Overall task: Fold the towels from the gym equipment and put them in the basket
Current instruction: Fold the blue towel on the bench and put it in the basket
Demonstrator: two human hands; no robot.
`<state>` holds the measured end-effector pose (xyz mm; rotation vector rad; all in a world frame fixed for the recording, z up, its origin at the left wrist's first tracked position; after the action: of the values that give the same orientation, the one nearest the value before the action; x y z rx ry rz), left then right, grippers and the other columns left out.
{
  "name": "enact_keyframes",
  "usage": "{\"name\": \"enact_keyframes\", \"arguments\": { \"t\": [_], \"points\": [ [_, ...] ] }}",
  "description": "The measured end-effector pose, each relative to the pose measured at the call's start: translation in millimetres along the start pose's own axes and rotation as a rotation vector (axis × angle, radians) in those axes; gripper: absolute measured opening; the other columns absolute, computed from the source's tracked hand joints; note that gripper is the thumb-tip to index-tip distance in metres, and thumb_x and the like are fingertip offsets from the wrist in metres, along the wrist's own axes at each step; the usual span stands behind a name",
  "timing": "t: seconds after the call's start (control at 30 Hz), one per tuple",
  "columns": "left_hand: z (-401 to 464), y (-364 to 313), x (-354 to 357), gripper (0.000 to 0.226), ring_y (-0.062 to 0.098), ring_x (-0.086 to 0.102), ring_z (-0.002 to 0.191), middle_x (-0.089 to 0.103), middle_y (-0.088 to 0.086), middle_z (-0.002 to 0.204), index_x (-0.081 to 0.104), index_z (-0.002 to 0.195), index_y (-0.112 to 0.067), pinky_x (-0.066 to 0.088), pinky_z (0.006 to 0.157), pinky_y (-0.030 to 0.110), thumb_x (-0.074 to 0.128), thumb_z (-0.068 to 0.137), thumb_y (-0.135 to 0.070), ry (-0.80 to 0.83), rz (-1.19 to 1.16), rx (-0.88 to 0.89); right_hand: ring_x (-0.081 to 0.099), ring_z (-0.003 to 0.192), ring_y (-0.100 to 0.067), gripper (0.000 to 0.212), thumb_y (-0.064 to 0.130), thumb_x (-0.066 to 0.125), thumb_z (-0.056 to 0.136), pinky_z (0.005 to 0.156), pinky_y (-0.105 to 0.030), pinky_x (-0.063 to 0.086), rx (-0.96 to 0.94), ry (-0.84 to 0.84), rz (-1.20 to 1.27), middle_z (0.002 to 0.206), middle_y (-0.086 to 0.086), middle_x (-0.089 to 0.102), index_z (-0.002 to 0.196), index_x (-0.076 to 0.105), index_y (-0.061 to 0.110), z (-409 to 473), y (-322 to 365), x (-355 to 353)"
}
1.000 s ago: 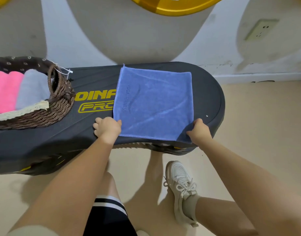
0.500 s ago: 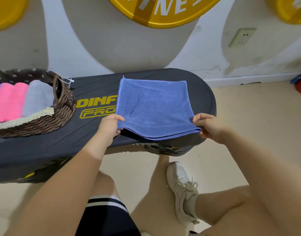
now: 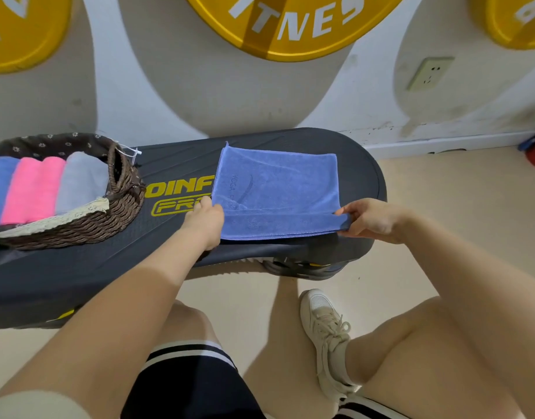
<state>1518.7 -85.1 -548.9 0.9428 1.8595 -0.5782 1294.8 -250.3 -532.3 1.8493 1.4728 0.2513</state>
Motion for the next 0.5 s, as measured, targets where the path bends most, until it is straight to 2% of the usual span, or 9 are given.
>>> {"name": "enact_keyframes", "arguments": {
  "t": [0.07, 0.17, 0.23, 0.3, 0.37, 0.43, 0.5],
  "points": [
    [1.8, 2.2, -0.8, 0.036, 0.032, 0.041, 0.114, 0.035, 0.017, 0.125, 0.043, 0.119, -0.002, 0.039, 0.091, 0.036, 0.047, 0.084, 0.006, -0.064, -0.024, 0.004, 0.059, 0.093, -0.024, 0.025, -0.015, 0.057, 0.080, 0.095, -0.039, 0.051, -0.026, -0.111, -0.073, 0.097, -0.010, 0.060, 0.084, 0.060, 0.009, 3.8, 2.6, -7.5],
    [7.5, 9.1, -1.3, 0.033, 0.034, 0.047, 0.107, 0.040, 0.016, 0.122, 0.049, 0.117, -0.005, 0.041, 0.088, 0.038, 0.046, 0.086, 0.004, -0.120, -0.201, 0.014, 0.060, 0.092, -0.026, 0.022, -0.007, 0.065, 0.079, 0.094, -0.041, 0.052, -0.034, -0.201, -0.159, 0.099, -0.013, 0.060, 0.082, 0.058, 0.013, 2.7, 5.4, -17.3],
    [10.5, 11.6, -4.9, 0.023, 0.033, 0.051, 0.100, 0.044, 0.014, 0.114, 0.057, 0.108, -0.008, 0.042, 0.084, 0.038, 0.047, 0.087, -0.002, -0.139, -0.308, 0.031, 0.060, 0.086, -0.024, 0.022, -0.008, 0.064, 0.080, 0.087, -0.036, 0.055, -0.041, -0.229, -0.162, 0.091, -0.011, 0.059, 0.079, 0.057, 0.013, 1.3, 7.3, -23.2],
    [12.5, 13.3, -12.4, 0.015, 0.034, 0.053, 0.095, 0.045, 0.010, 0.095, 0.064, 0.090, -0.009, 0.042, 0.076, 0.036, 0.049, 0.087, -0.010, -0.190, -0.393, 0.064, 0.057, 0.070, -0.018, 0.018, -0.004, 0.060, 0.083, 0.072, -0.027, 0.054, -0.059, -0.277, -0.157, 0.079, -0.009, 0.057, 0.075, 0.056, 0.012, -2.3, 9.7, -31.1],
    [9.7, 15.8, -23.2, 0.018, 0.032, 0.051, 0.097, 0.043, 0.007, 0.084, 0.065, 0.072, -0.007, 0.033, 0.069, 0.029, 0.053, 0.086, -0.011, -0.273, -0.526, 0.077, 0.053, 0.059, -0.017, 0.015, 0.004, 0.057, 0.087, 0.064, -0.024, 0.050, -0.065, -0.297, -0.130, 0.069, -0.010, 0.053, 0.073, 0.057, 0.010, -8.0, 8.8, -35.4],
    [5.5, 23.2, -31.4, 0.015, 0.025, 0.042, 0.112, 0.047, 0.006, 0.103, 0.071, 0.079, -0.001, 0.027, 0.081, 0.020, 0.059, 0.084, -0.009, -0.349, -0.680, 0.037, 0.054, 0.054, -0.018, 0.017, 0.008, 0.050, 0.090, 0.059, -0.024, 0.049, -0.030, -0.273, -0.075, 0.063, -0.007, 0.049, 0.075, 0.058, 0.010, -13.6, 1.4, -35.9],
    [3.1, 24.3, -32.3, 0.015, 0.022, 0.039, 0.116, 0.051, 0.005, 0.117, 0.071, 0.082, 0.002, 0.025, 0.089, 0.021, 0.062, 0.079, -0.009, -0.330, -0.802, 0.040, 0.061, 0.051, -0.017, 0.019, 0.009, 0.042, 0.094, 0.053, -0.022, 0.049, -0.001, -0.251, -0.035, 0.059, -0.007, 0.055, 0.082, 0.057, 0.010, -17.7, -4.9, -36.4]
  ]
}}
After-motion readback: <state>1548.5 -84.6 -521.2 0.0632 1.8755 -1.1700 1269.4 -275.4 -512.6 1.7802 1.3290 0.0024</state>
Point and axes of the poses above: each hand's wrist, its own z-axis towards the middle knuckle, its own x-axis out of the palm, y = z × x, the point moved 9 cm from there along z, towards the middle knuckle
